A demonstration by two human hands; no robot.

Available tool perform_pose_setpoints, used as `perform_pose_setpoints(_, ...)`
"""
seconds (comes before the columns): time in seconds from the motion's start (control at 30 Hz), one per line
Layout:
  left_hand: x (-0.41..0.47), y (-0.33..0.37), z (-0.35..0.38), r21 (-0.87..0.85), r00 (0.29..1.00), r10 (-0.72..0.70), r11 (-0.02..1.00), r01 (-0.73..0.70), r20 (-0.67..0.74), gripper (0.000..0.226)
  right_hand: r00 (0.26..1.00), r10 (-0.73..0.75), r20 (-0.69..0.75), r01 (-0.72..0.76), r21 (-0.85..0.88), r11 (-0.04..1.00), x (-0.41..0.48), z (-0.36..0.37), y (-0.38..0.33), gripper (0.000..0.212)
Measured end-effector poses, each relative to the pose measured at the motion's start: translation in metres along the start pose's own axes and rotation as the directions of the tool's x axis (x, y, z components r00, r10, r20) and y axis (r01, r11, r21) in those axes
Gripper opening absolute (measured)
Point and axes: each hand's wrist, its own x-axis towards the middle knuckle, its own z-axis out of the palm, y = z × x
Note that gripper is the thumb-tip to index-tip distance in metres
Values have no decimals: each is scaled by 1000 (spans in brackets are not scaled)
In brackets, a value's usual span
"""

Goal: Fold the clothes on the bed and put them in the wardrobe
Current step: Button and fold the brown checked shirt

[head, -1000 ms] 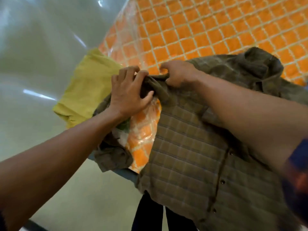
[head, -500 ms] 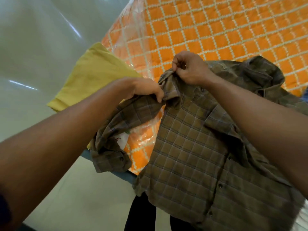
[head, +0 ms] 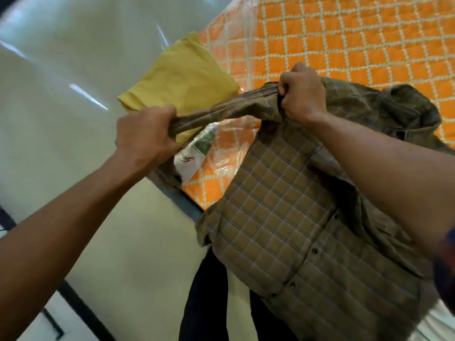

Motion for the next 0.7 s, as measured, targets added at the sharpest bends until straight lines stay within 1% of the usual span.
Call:
perform_pose_setpoints(0.03,-9,-2,-8,29,995,-16,999,19,-101,13,1000,7,-19,-8,-11,1000,-4,-5,-5,18)
perform_pose_setpoints(0.1,-25,0,-21,76,976,-15,997,33,-219,15,999,42,-31,-43,-41,998,-9,-13,-12,20)
perform_pose_setpoints(0.13,-35,6,-26,81,969,3,997,17,-247,18,998,58,-32,-60,-58,997,-12,-18,-12,20)
perform_pose_setpoints(0.2,-54,17,-27,112,961,83,992,-55,-265,23,997,69,-35,-72,-68,995,-17,-26,-9,20)
perform_pose_setpoints(0.3,-83,39,-18,175,960,179,974,-142,-216,30,997,76,-34,-77,-48,996,-23,-35,0,20)
perform_pose_setpoints(0.37,-105,59,-11,170,960,231,964,-203,-161,31,995,98,-25,-98,-16,995,-25,-35,4,21)
perform_pose_setpoints(0.4,-117,72,-7,150,965,241,963,-223,-107,33,995,101,-16,-101,7,995,-25,-34,7,24)
perform_pose_setpoints(0.43,-129,87,-4,132,973,229,965,-224,-22,41,996,90,6,-90,40,995,-27,-33,8,28)
perform_pose_setpoints(0.47,-139,105,-1,122,976,201,970,-211,86,55,997,71,35,-74,75,994,-29,-33,9,34)
perform_pose_setpoints(0.5,-148,124,2,112,969,166,976,-189,184,69,996,51,71,-58,107,993,-32,-33,10,43)
perform_pose_setpoints(0.53,-153,142,1,86,961,132,984,-157,244,77,992,44,121,-61,138,989,-36,-32,8,51)
perform_pose_setpoints(0.57,-153,159,1,22,956,96,994,-107,277,79,984,67,166,-94,163,982,-41,-31,9,58)
perform_pose_setpoints(0.6,-148,171,-2,-70,953,47,997,-27,300,77,974,116,196,-155,196,968,-48,-30,11,61)
perform_pose_setpoints(0.63,-138,177,-4,-185,943,-15,979,81,332,73,965,160,208,-211,252,944,-57,-28,12,59)
perform_pose_setpoints(0.67,-125,182,-8,-319,916,-76,924,213,393,67,953,211,217,-277,344,897,-70,-25,15,53)
perform_pose_setpoints(0.7,-110,187,-9,-454,881,-122,819,350,458,63,931,279,235,-359,464,809,-86,-26,21,45)
